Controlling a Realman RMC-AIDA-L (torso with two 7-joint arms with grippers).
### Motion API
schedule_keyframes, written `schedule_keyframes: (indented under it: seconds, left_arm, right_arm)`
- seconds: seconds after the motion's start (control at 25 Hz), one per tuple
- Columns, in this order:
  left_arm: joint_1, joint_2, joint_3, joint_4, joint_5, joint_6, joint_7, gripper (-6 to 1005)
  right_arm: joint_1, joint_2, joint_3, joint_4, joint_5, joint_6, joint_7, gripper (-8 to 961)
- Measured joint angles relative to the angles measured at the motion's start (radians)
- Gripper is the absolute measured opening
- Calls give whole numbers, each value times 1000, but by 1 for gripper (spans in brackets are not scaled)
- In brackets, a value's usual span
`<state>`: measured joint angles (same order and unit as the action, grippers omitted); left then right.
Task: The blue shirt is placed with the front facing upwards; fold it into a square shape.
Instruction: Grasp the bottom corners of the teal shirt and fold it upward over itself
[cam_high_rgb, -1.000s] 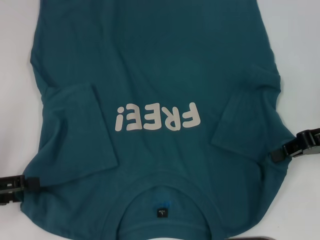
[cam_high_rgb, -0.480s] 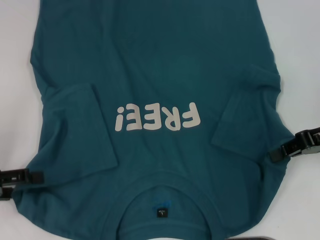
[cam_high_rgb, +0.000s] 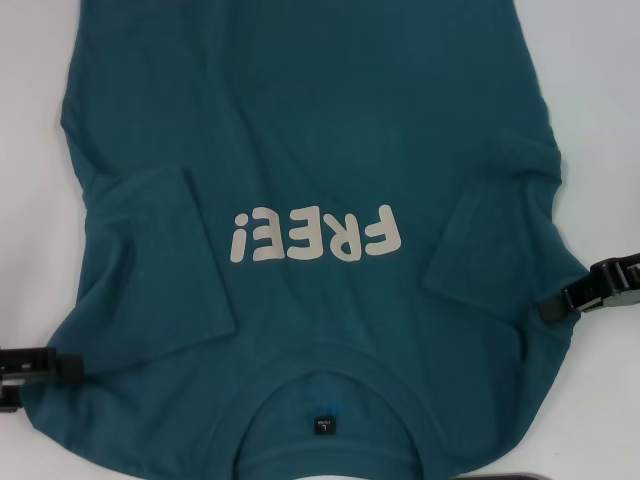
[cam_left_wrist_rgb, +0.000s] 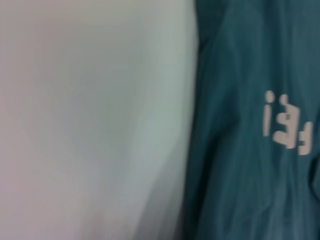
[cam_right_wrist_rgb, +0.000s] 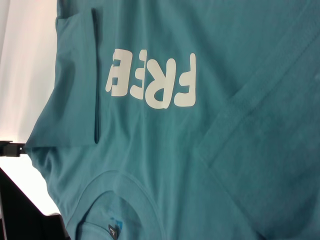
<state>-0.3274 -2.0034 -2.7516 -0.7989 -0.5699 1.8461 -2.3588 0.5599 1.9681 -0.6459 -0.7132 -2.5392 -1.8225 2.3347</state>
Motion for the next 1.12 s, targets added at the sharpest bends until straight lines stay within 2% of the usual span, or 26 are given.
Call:
schedule_keyframes:
  seconds: [0.2,0.68,1.12]
  left_arm:
    - [-10,-5,28,-18,13,-8,-20,777]
    - [-11,-3,24,-32,2,24,-21,306]
    - [-15,4,30,-33,-2,58,-16,65]
  right_arm:
    - [0,0,0,0,0,0,0,14]
    - [4,0,-6,0,0,2,0,15]
    - [4,-5,-11,0,-6,-3,0,15]
